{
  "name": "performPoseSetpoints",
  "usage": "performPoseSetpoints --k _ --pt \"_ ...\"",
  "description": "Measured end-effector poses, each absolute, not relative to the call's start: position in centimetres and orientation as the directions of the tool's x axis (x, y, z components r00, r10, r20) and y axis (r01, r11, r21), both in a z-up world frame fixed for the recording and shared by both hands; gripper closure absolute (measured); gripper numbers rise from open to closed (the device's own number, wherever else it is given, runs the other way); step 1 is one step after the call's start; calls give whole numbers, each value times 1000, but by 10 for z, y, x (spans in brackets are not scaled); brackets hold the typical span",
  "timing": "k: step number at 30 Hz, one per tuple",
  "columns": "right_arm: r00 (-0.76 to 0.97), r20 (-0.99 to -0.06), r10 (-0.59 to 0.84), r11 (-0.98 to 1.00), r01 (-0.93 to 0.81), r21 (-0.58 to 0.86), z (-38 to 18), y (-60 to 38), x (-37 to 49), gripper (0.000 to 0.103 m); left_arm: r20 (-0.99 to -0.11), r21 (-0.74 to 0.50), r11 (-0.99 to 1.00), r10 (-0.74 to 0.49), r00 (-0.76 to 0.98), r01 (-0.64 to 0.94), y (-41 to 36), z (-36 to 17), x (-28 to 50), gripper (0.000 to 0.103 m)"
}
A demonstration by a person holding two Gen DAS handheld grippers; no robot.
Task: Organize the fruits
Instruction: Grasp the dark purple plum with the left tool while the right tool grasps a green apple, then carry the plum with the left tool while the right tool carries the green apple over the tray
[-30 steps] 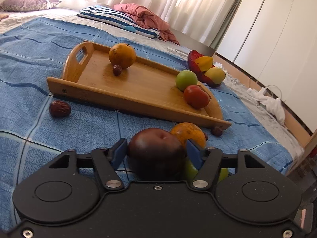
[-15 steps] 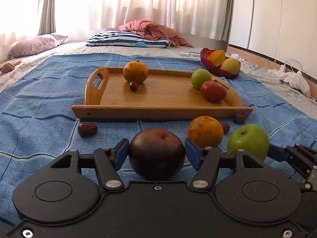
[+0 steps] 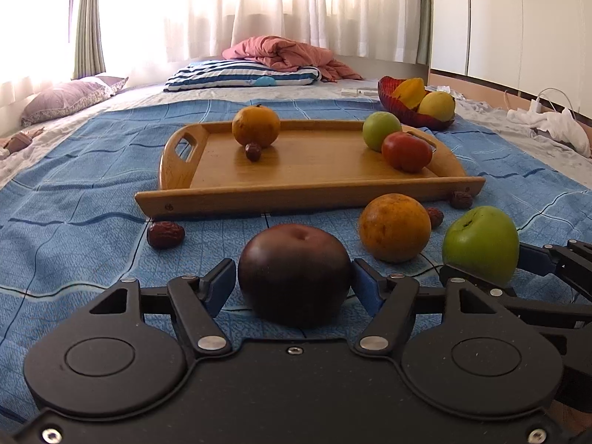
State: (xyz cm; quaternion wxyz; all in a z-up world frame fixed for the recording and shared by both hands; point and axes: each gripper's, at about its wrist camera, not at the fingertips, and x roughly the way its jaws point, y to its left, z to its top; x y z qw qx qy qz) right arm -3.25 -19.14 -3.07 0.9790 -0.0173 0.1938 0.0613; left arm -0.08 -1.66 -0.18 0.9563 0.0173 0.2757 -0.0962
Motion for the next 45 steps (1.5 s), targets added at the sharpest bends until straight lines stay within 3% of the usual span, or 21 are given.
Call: performPoseSetpoints --k 20,28,45 --pt "904 -409 124 992 -125 24 -29 -193 -10 44 -528 -15 983 -162 834 181 -16 -2 2 41" --pt "922 -367 122 992 -120 30 -17 -197 -11 44 -503 -8 989 -133 854 149 -8 11 11 42" --pt "911 -379 162 986 -132 105 25 -205 70 44 -458 -46 995 -99 883 88 11 53 86 42"
